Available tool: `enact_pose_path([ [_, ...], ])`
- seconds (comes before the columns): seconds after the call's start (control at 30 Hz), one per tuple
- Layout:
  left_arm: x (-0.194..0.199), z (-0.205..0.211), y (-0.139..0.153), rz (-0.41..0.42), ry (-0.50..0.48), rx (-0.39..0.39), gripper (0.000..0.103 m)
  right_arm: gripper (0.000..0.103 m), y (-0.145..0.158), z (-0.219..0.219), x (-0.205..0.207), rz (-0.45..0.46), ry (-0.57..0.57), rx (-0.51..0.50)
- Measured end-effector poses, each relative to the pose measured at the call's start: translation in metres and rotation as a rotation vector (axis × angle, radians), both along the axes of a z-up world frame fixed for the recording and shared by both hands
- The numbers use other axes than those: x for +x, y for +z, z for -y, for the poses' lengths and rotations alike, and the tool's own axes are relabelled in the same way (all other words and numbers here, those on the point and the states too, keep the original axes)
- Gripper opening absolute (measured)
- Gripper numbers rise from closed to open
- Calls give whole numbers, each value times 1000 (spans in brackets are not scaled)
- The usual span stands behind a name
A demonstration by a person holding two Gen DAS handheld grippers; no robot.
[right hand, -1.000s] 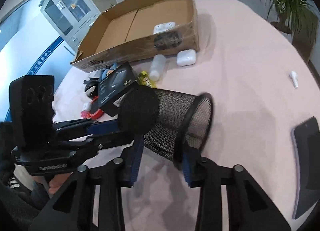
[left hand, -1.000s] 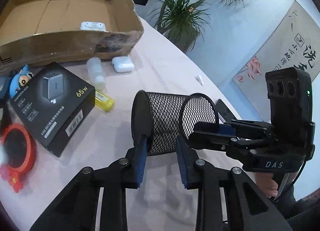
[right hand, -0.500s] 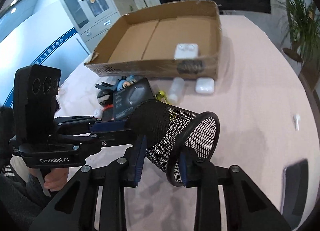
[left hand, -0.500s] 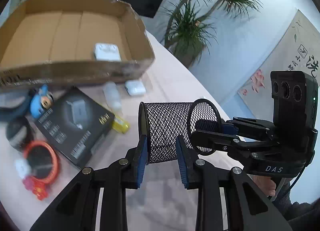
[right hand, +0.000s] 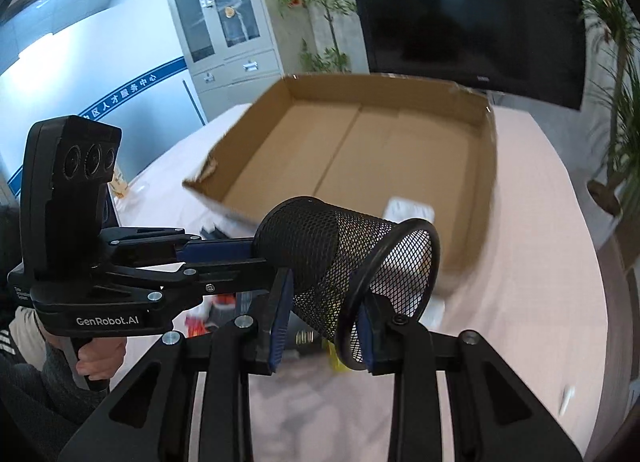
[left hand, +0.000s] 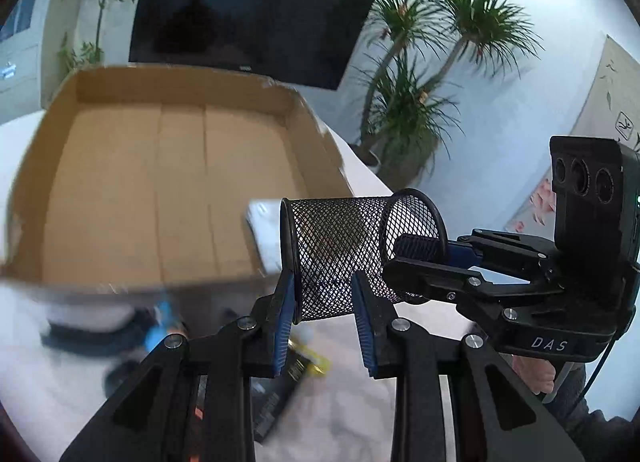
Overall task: Organize rigid objects
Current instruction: 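Carry the mesh pen holder into the box and release it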
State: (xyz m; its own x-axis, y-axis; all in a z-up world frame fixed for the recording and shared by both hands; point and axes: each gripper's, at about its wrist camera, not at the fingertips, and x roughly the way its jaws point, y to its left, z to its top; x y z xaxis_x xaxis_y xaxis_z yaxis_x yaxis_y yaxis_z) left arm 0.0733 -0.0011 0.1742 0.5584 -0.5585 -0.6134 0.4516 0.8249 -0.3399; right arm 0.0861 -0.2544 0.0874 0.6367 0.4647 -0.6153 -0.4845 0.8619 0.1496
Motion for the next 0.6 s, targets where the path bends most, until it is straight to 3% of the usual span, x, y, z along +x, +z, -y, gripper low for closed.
enact_pose_path([
  [0.23, 53, -35, 6, 39, 67, -2, 26, 27, 15, -33, 56, 7, 59, 3],
  [0.43, 92, -82, -15, 20, 130, -50, 26, 27, 10, -71, 97, -12, 112, -20],
  [0.6, 113, -109, -31, 0, 191, -43, 26, 27, -4, -97, 117, -30, 179, -51],
])
